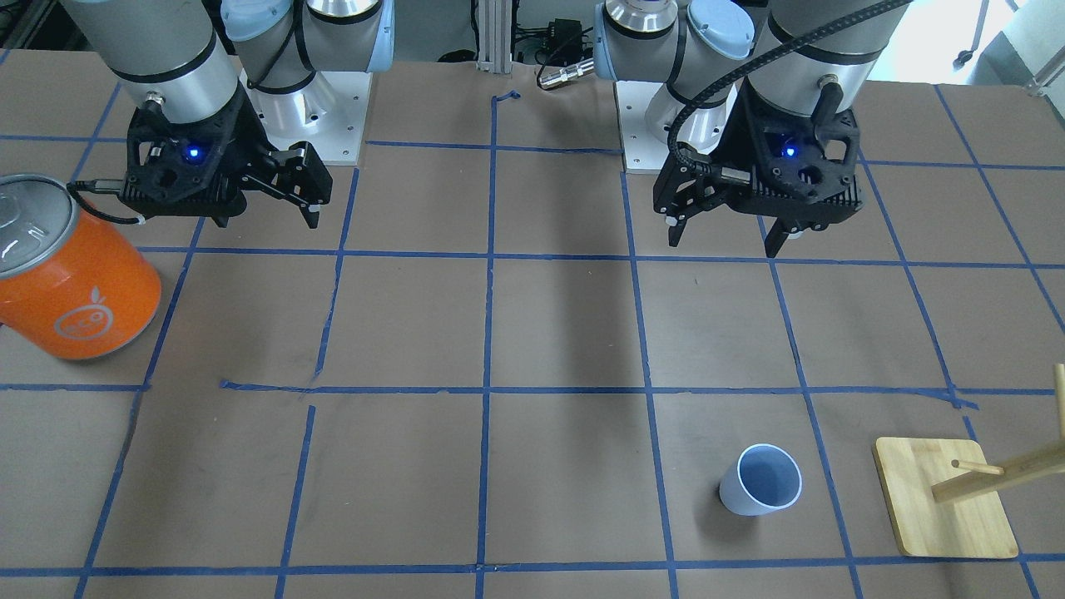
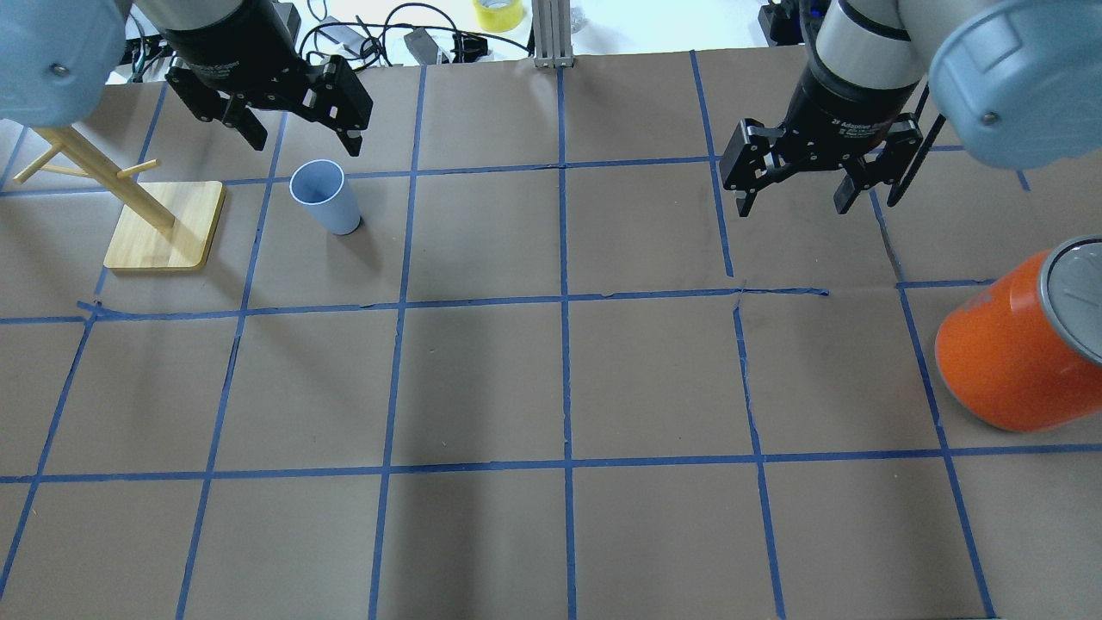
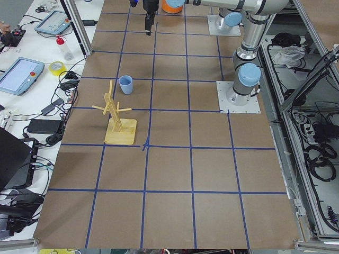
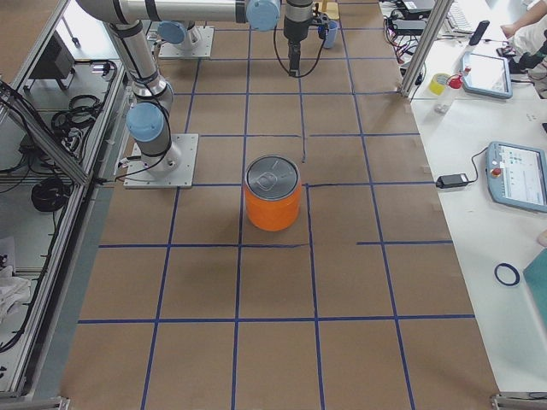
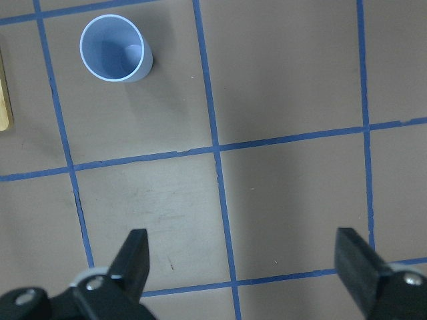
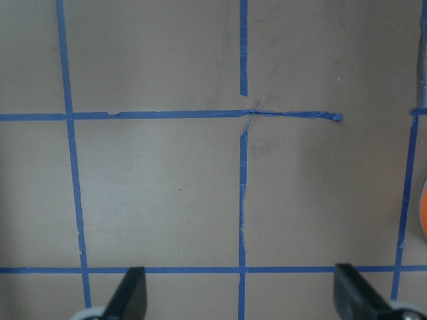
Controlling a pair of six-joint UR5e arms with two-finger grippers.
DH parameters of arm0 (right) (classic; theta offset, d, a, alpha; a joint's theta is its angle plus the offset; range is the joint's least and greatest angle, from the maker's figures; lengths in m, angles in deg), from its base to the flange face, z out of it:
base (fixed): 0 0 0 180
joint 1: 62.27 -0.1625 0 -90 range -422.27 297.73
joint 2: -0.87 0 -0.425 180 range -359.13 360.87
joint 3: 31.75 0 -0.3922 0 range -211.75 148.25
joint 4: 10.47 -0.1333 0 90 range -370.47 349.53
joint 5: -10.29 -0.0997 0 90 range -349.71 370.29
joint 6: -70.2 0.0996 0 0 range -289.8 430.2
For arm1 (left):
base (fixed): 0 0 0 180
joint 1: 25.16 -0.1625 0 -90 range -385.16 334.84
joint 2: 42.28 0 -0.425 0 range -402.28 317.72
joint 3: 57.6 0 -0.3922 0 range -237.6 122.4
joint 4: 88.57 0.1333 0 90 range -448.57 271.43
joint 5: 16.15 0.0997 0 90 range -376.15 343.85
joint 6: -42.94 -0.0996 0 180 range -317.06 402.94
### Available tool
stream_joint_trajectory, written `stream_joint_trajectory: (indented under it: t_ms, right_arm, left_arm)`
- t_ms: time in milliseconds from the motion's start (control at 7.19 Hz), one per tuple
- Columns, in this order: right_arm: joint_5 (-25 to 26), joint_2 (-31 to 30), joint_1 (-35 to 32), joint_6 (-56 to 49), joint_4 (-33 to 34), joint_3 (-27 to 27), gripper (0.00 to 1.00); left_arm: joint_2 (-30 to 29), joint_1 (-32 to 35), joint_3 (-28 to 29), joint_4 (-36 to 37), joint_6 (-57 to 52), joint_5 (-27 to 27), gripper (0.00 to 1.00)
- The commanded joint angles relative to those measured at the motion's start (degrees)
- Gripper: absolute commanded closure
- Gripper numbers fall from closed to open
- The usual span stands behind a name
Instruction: Flip cup
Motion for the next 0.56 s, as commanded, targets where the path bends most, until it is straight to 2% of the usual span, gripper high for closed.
stream_joint_trajectory:
  t_ms: [0, 417]
  right_arm:
    - [0.0, 0.0, 0.0, 0.2, -0.1, 0.0, 0.0]
    - [0.1, 0.0, 0.0, -0.1, -0.1, -0.1, 0.0]
  left_arm:
    - [0.0, 0.0, 0.0, 0.0, -0.1, 0.0, 0.0]
    - [1.0, 0.0, -1.6, 0.0, -0.1, 0.0, 0.0]
